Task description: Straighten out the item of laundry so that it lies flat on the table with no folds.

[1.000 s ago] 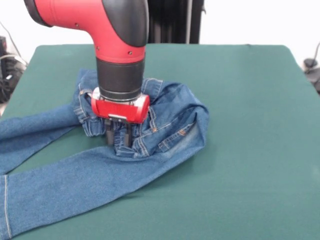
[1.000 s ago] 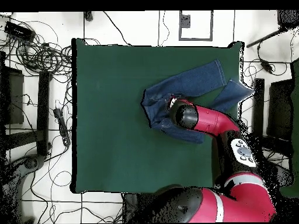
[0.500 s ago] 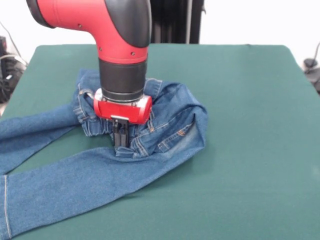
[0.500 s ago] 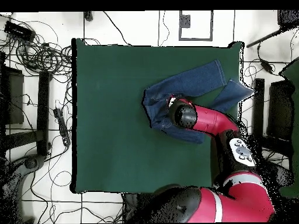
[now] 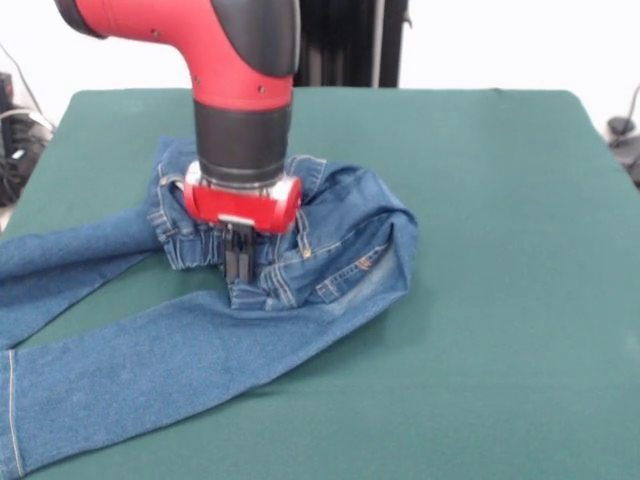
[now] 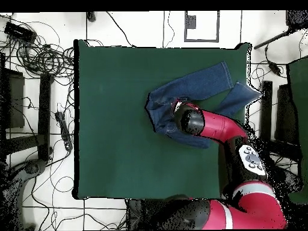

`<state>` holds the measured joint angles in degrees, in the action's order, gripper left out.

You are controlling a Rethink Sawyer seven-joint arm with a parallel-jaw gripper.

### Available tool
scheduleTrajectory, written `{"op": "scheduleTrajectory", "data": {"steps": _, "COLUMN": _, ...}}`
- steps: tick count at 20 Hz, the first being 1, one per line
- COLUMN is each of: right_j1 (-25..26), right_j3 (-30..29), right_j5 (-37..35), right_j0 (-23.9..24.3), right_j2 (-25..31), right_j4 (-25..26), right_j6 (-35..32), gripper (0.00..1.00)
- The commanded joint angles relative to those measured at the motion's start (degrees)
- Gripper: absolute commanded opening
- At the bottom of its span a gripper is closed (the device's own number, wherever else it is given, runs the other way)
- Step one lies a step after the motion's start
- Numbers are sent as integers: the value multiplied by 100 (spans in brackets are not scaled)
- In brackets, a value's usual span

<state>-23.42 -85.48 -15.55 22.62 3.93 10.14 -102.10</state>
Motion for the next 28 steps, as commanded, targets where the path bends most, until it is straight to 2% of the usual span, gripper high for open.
{"op": "scheduleTrajectory", "data": {"steps": 1, "right_j1": -874, "right_j3": -1455, "right_j5": -755, "right_j0": 8, "right_j2": 158, "right_j4": -161, "right_j6": -702, "gripper": 0}}
{"op": "scheduleTrajectory", "data": {"steps": 5, "right_j1": -1425, "right_j3": -1836, "right_j5": -1072, "right_j0": 40, "right_j2": 150, "right_j4": -210, "right_j6": -586, "gripper": 0}}
{"op": "scheduleTrajectory", "data": {"steps": 9, "right_j1": -1672, "right_j3": -2075, "right_j5": -1154, "right_j0": 66, "right_j2": 169, "right_j4": -190, "right_j6": -537, "gripper": 0}}
{"op": "scheduleTrajectory", "data": {"steps": 17, "right_j1": -1826, "right_j3": -2445, "right_j5": -967, "right_j0": 39, "right_j2": 210, "right_j4": -146, "right_j6": -666, "gripper": 0}}
{"op": "scheduleTrajectory", "data": {"steps": 21, "right_j1": -1650, "right_j3": -2262, "right_j5": -773, "right_j0": 87, "right_j2": 291, "right_j4": -74, "right_j6": -580, "gripper": 0}}
{"op": "scheduleTrajectory", "data": {"steps": 22, "right_j1": -1616, "right_j3": -2264, "right_j5": -608, "right_j0": 136, "right_j2": 303, "right_j4": -111, "right_j6": -661, "gripper": 100}}
{"op": "scheduleTrajectory", "data": {"steps": 24, "right_j1": -1587, "right_j3": -2229, "right_j5": -479, "right_j0": 169, "right_j2": 305, "right_j4": -99, "right_j6": -683, "gripper": 100}}
{"op": "scheduleTrajectory", "data": {"steps": 28, "right_j1": -1336, "right_j3": -1779, "right_j5": -704, "right_j0": 258, "right_j2": 327, "right_j4": 10, "right_j6": -381, "gripper": 100}}
